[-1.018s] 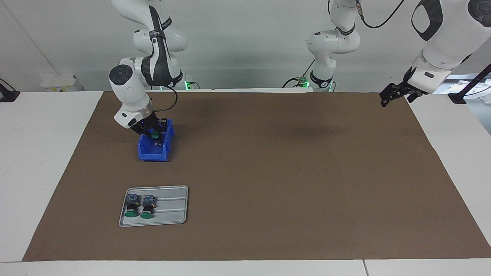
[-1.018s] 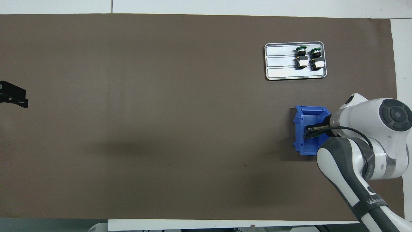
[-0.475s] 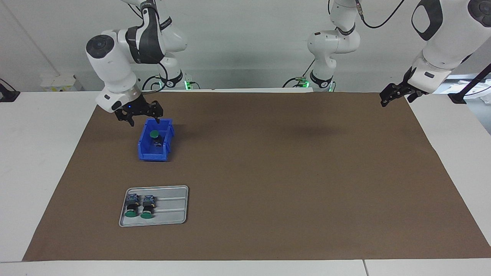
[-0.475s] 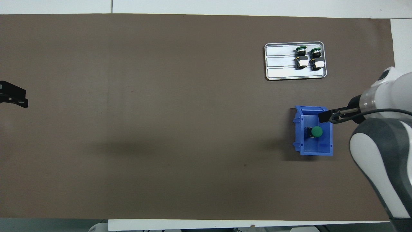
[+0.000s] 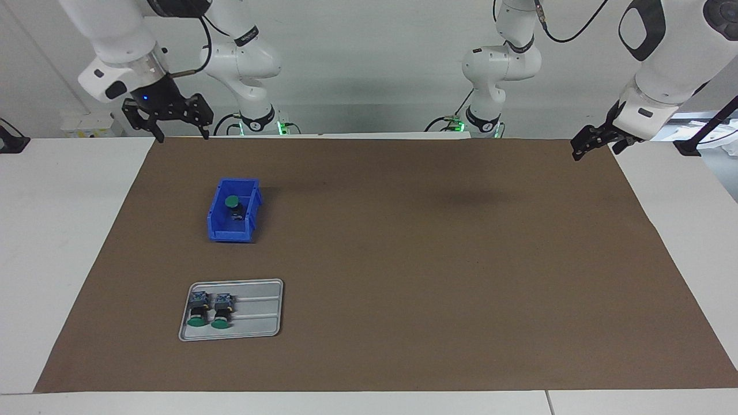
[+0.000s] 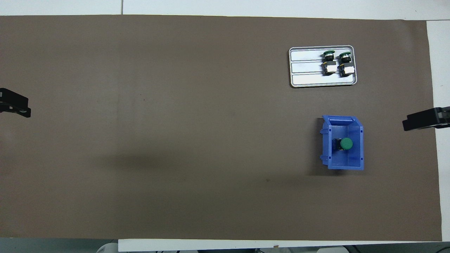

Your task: Place and press button with both arms

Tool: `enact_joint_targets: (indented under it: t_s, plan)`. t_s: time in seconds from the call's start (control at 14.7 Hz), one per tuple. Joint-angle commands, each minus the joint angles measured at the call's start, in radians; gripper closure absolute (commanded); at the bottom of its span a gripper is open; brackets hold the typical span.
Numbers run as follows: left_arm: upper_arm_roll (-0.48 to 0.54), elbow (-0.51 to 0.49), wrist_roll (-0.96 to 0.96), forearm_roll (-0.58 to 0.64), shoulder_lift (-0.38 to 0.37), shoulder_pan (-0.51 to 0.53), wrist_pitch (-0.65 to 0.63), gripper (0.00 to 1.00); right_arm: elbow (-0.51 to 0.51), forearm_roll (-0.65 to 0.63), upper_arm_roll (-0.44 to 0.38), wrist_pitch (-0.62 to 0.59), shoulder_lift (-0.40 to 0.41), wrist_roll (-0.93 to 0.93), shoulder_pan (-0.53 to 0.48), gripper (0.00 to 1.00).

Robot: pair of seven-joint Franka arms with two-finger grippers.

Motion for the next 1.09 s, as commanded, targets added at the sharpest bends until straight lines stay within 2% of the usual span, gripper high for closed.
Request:
enact_joint_targets:
  t_s: [0.0, 0.07, 0.27, 1.02]
  plan:
    - [-0.007, 0.002, 0.002, 0.018, 0.001, 0.008, 0.007, 0.0, 0.13, -0.004, -0.001, -0.033, 0.102, -0.014, -0.026, 0.0]
    - [-0.007, 0.002, 0.002, 0.018, 0.001, 0.009, 0.007, 0.0, 0.097, -0.011, -0.002, -0.036, 0.092, -0.013, -0.023, 0.0]
    - [-0.007, 0.002, 0.009, 0.018, 0.001, 0.008, 0.011, 0.0, 0.105, -0.057, 0.006, -0.042, 0.088, -0.016, -0.025, 0.0]
    - [-0.007, 0.001, 0.006, 0.011, 0.001, 0.002, 0.018, 0.0, 0.109, -0.049, 0.012, -0.047, 0.09, -0.016, -0.019, 0.0]
